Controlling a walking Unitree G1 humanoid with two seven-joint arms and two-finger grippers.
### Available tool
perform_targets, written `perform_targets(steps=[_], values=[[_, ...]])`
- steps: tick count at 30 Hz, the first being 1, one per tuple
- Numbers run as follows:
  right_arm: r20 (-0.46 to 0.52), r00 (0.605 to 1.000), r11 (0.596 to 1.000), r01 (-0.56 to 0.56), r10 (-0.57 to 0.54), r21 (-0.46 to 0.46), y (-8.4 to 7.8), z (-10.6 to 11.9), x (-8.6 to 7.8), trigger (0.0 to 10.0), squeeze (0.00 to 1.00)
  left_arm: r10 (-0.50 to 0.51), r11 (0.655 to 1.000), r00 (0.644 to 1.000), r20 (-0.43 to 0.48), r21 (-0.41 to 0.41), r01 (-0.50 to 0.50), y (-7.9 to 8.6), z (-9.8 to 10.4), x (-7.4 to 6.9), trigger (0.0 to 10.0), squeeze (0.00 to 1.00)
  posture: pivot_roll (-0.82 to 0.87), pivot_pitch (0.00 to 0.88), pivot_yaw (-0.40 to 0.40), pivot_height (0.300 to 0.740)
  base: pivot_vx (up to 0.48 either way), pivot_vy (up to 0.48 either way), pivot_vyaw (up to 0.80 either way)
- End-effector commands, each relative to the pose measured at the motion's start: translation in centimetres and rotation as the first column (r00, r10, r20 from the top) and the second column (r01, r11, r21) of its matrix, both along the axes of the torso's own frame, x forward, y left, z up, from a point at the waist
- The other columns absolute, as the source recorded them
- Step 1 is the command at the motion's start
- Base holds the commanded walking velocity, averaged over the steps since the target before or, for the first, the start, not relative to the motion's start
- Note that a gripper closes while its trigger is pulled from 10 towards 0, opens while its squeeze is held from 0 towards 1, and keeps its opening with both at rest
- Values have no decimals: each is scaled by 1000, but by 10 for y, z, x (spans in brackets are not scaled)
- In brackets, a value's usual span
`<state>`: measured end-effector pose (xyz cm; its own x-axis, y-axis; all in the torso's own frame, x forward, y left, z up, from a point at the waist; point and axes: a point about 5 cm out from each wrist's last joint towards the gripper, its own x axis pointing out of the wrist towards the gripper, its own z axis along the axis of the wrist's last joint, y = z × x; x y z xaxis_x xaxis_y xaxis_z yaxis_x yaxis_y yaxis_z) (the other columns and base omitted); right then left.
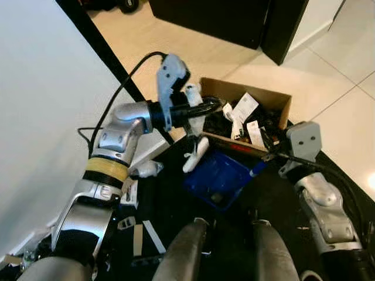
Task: Sweep floor
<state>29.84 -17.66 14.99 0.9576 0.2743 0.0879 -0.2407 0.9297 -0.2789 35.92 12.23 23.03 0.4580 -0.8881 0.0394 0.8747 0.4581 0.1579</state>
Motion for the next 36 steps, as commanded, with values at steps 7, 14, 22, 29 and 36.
perform_targets(steps=[7, 14, 22, 29, 36], values=[[-137, 985, 990, 86, -101, -114, -21, -24, 5, 10000, 0, 94, 996, 994, 46, -10, -94, 13, -19, -2, 10000, 0, -27, 338, 127, 740, 0, 0, 0], [-80, 994, 995, 71, -77, -67, -14, -17, 15, 10000, 0, 136, 990, 982, 132, 8, -138, 18, -13, 2, 10000, 0, -33, 321, 126, 740, 0, 0, 0], [-79, 997, 999, 17, -21, -50, 0, -19, 15, 10000, 0, 162, 978, 963, 213, 91, -185, 24, -23, 4, 10000, 0, -30, 322, 124, 740, 0, 0, 0], [-71, 997, 999, 3, -6, -45, 1, -20, 17, 10000, 0, 113, 990, 967, 228, 57, -130, 12, -28, 9, 10000, 0, -37, 337, 115, 740, 0, 0, 0], [-76, 997, 999, -13, 9, -51, 2, -20, 17, 10000, 0, -2, 993, 982, 189, 120, -21, -4, -40, 10, 10000, 0, -55, 359, 107, 740, 0, 0, 0]])
